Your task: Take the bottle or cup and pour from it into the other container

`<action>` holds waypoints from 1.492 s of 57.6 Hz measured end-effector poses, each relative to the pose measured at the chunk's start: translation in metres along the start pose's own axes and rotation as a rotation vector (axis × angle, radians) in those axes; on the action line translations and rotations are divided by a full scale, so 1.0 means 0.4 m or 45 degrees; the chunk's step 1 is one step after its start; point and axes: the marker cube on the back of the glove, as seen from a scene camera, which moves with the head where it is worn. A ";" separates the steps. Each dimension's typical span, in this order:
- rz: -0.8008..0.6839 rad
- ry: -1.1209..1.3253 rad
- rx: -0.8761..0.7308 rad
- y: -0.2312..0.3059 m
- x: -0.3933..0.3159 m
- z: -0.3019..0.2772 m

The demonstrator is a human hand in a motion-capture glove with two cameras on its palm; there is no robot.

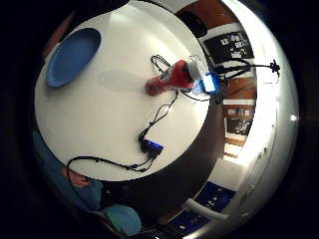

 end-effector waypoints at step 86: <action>0.264 -0.277 0.559 0.261 0.493 -0.064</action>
